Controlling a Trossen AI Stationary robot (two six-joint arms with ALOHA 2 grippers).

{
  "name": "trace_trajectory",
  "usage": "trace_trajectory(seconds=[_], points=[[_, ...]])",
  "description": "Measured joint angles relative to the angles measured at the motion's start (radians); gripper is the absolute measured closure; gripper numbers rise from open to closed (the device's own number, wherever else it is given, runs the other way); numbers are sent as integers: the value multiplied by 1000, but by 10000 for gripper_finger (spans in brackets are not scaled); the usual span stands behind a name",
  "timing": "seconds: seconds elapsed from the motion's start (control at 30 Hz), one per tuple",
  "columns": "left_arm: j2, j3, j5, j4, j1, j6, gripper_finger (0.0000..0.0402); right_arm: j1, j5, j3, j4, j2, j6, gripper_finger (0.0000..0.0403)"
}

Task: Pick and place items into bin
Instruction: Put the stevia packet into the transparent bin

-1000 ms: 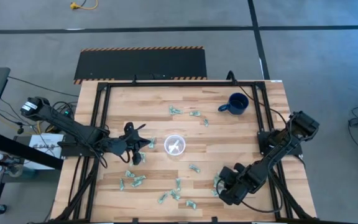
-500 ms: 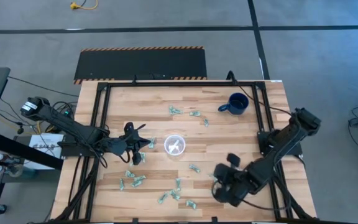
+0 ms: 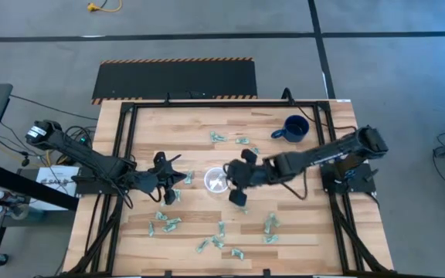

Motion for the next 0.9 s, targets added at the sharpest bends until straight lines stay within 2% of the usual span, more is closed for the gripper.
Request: trace_trajectory(seconds=[0.3, 0.6, 0.73, 0.9], points=[[10, -1, -9, -20, -3, -33, 400, -88, -147, 0, 84, 136, -57, 403], [73, 0, -19, -13, -5, -40, 400, -117, -152, 1, 95, 177, -68, 394], [103, 0, -18, -12, -5, -44, 400, -129, -197, 0, 97, 170, -74, 372], [114, 0, -19, -11, -5, -49, 400, -143, -208, 0, 94, 170, -75, 321]])
